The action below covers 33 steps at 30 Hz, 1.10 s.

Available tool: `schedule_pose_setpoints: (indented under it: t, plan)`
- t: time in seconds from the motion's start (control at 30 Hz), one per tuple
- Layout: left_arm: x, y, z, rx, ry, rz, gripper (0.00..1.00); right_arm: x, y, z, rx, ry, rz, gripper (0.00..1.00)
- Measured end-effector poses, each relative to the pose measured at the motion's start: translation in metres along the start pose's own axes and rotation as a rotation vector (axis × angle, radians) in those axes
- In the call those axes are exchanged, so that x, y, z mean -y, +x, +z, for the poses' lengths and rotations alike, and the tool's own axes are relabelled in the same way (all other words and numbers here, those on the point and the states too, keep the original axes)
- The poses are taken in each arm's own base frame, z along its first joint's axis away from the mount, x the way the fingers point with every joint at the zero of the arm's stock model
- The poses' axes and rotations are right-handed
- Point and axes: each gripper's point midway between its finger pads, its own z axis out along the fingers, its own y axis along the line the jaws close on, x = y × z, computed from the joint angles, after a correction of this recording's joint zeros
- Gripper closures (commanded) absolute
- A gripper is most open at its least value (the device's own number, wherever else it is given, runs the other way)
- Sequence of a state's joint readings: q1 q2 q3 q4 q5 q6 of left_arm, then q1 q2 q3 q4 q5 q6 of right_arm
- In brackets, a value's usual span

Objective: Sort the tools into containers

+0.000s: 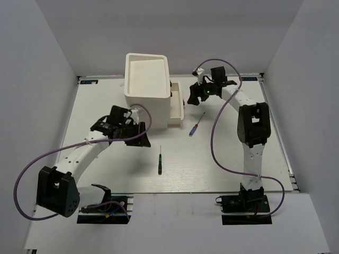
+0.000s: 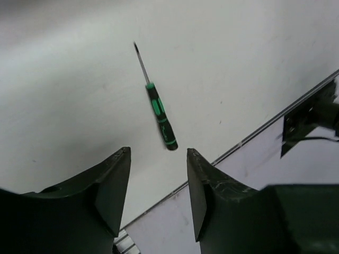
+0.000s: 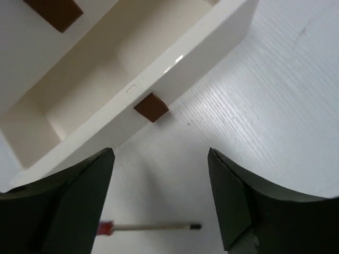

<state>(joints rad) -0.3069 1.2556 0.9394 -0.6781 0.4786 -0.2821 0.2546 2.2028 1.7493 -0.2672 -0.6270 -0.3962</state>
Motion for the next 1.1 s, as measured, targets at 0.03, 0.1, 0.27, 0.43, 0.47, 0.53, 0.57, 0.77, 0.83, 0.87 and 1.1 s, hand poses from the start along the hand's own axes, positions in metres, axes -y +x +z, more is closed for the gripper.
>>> schedule_pose_setpoints:
  t: [0.03,0.1,0.27,0.43,0.47,0.53,0.57,0.77,0.83,0.87,1.1]
  plan:
    - [0.005,0.012,0.004,-0.031,0.001,0.02,0.45,-0.001,-0.002,-0.006,-0.017,0.007,0.037,0.65]
    - [0.012,0.034,0.014,-0.085,-0.011,0.049,0.52,-0.001,-0.007,-0.022,-0.044,0.021,0.123,1.0]
    - [0.025,0.065,0.043,-0.179,-0.076,0.114,0.54,-0.016,0.017,-0.066,-0.107,0.08,0.308,0.87]
    - [0.022,0.083,0.072,-0.233,-0.218,0.138,0.43,-0.042,0.049,-0.093,-0.197,0.089,0.411,0.56]
    - [0.019,0.086,0.079,-0.243,-0.251,0.141,0.4,-0.043,0.051,-0.093,-0.202,0.088,0.417,0.56]
    - [0.011,0.092,0.091,-0.263,-0.322,0.141,0.39,-0.046,0.058,-0.094,-0.216,0.087,0.431,0.56]
    - [0.006,0.095,0.095,-0.272,-0.352,0.137,0.39,-0.048,0.062,-0.094,-0.224,0.085,0.439,0.56]
    - [-0.001,0.086,0.116,-0.249,-0.478,0.13,0.66,-0.051,0.07,-0.102,-0.235,0.093,0.487,0.6]
    - [-0.001,0.081,0.12,-0.232,-0.503,0.135,0.91,-0.051,0.068,-0.105,-0.227,0.097,0.487,0.74]
    - [0.001,0.08,0.121,-0.227,-0.508,0.135,0.96,-0.051,0.067,-0.107,-0.224,0.101,0.491,0.9]
    - [0.04,0.055,0.122,-0.195,-0.497,0.241,1.0,-0.055,0.071,-0.119,-0.218,0.13,0.5,0.9]
